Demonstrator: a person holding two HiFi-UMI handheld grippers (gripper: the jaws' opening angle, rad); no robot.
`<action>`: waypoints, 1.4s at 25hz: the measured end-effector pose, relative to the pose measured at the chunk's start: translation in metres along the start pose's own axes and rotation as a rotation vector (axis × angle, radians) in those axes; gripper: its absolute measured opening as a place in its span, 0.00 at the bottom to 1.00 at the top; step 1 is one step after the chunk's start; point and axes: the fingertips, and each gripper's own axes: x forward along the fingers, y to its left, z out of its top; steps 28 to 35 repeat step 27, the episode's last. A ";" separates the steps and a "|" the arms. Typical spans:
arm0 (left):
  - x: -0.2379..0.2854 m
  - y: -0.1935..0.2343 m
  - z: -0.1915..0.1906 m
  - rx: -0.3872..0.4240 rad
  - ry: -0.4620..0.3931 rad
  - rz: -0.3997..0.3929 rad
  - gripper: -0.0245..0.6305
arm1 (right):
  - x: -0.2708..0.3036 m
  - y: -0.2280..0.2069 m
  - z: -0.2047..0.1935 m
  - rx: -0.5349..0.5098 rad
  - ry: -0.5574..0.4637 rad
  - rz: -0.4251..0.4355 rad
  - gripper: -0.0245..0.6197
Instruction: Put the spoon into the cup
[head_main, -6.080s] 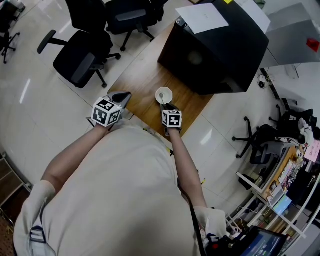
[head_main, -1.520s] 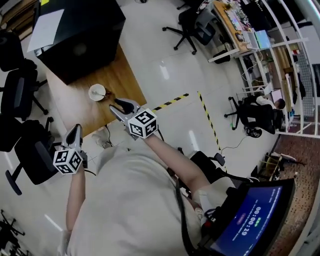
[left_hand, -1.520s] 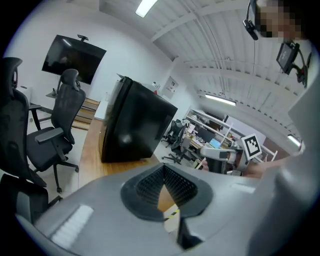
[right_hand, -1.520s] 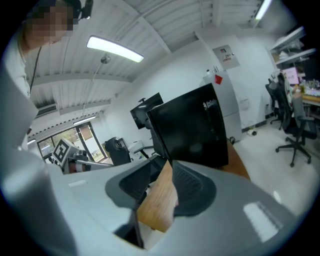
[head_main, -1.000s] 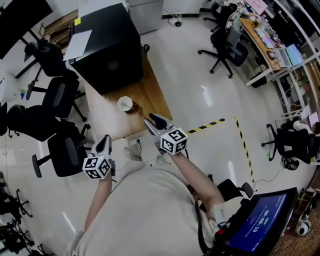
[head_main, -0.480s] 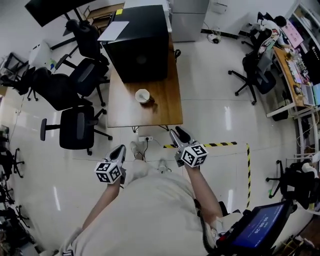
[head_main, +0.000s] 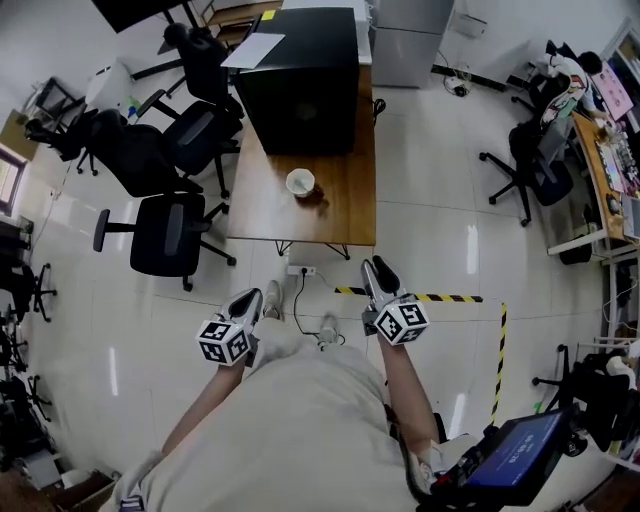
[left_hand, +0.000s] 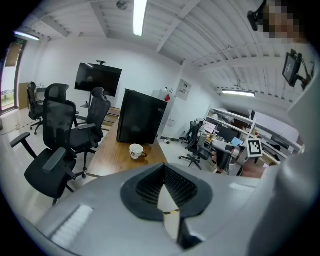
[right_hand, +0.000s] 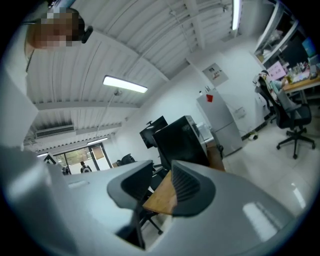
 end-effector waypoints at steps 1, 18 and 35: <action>-0.001 0.000 -0.003 -0.008 0.002 0.004 0.04 | 0.000 -0.002 -0.001 0.005 0.003 -0.001 0.21; 0.037 -0.025 -0.009 -0.159 0.012 -0.184 0.04 | 0.005 0.033 -0.032 0.033 0.093 0.063 0.06; 0.038 -0.030 -0.014 -0.156 0.063 -0.237 0.04 | -0.016 0.046 -0.045 0.044 0.099 0.009 0.05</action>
